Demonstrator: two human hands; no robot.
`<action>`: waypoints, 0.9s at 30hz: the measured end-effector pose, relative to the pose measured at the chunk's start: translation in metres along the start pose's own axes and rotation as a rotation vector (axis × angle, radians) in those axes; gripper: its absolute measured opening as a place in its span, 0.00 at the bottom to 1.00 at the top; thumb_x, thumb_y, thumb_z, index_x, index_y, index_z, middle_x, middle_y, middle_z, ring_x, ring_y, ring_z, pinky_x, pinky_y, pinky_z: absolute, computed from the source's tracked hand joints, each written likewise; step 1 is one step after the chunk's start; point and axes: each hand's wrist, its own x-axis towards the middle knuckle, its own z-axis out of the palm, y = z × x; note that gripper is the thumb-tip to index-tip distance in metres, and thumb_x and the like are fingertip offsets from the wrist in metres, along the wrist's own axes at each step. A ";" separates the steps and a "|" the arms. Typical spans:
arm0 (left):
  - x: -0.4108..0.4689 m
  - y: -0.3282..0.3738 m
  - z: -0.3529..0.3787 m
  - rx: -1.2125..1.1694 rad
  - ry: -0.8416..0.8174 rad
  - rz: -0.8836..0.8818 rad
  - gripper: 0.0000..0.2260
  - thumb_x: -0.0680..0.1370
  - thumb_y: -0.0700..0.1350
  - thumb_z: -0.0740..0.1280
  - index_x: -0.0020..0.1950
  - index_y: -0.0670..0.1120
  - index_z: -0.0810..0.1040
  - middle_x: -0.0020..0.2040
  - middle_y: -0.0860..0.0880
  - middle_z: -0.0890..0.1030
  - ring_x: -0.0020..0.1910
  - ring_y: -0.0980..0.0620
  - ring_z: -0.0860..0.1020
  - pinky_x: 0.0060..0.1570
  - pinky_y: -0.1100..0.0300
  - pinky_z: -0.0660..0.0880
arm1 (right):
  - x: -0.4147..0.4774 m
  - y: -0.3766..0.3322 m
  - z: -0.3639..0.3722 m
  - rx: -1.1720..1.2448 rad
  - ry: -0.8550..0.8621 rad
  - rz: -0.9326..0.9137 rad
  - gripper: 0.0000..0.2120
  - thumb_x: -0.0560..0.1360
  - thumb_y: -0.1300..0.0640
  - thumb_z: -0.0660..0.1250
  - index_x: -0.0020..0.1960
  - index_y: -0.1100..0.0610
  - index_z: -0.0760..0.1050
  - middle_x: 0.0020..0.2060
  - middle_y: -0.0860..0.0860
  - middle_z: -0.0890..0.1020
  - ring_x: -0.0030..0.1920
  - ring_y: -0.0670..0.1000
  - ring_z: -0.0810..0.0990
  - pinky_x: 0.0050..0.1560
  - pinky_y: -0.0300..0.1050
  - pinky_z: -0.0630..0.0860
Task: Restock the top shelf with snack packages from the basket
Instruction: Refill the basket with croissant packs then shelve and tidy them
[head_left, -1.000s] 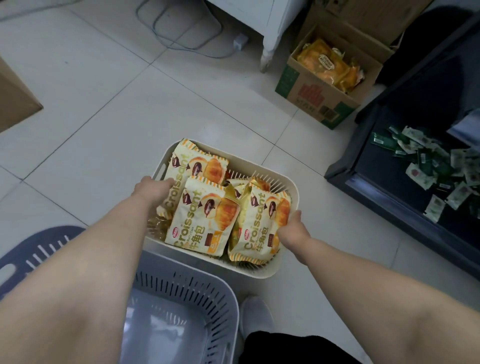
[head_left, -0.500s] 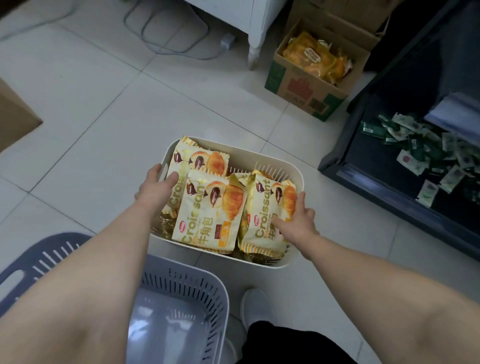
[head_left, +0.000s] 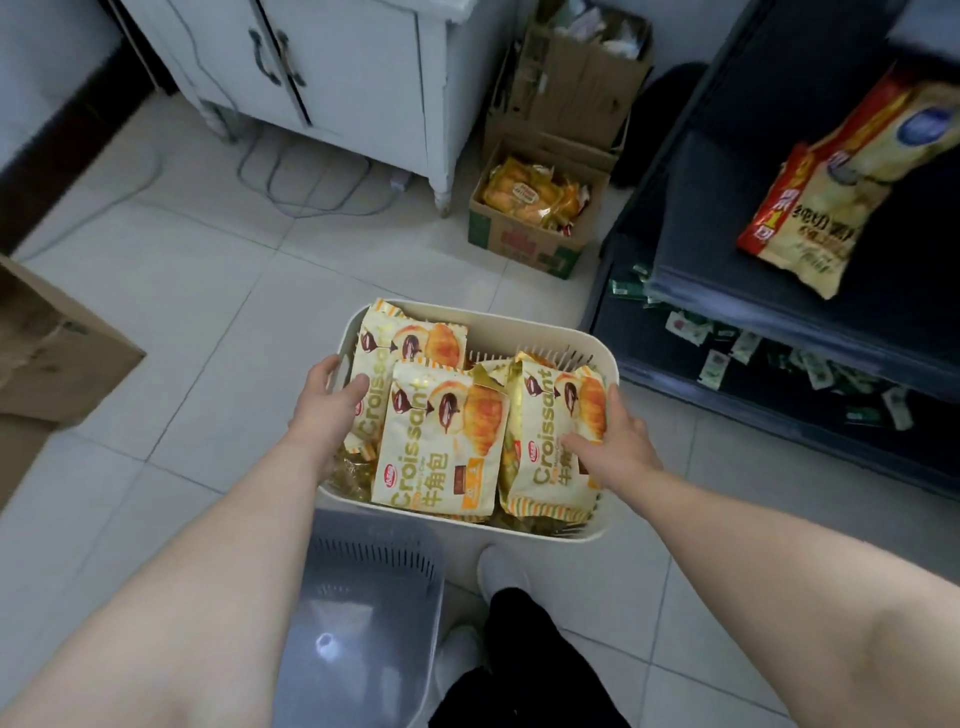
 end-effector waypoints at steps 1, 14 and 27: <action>-0.015 0.012 -0.001 0.010 -0.001 0.011 0.25 0.73 0.56 0.67 0.68 0.67 0.65 0.65 0.45 0.77 0.59 0.40 0.79 0.59 0.35 0.74 | -0.013 -0.002 -0.012 0.021 0.010 -0.005 0.45 0.73 0.41 0.69 0.78 0.41 0.41 0.69 0.55 0.65 0.67 0.60 0.70 0.67 0.55 0.69; -0.186 0.134 0.013 0.089 -0.096 0.216 0.37 0.73 0.53 0.69 0.78 0.50 0.57 0.67 0.42 0.75 0.59 0.38 0.78 0.62 0.37 0.73 | -0.160 0.013 -0.156 0.185 0.245 0.016 0.42 0.71 0.37 0.65 0.77 0.53 0.54 0.69 0.57 0.66 0.65 0.61 0.73 0.63 0.58 0.73; -0.342 0.155 0.095 0.324 -0.388 0.359 0.21 0.79 0.49 0.66 0.70 0.45 0.68 0.58 0.43 0.80 0.51 0.40 0.82 0.53 0.40 0.79 | -0.314 0.124 -0.230 0.324 0.514 0.247 0.41 0.67 0.39 0.63 0.76 0.39 0.50 0.60 0.53 0.69 0.52 0.59 0.80 0.58 0.57 0.76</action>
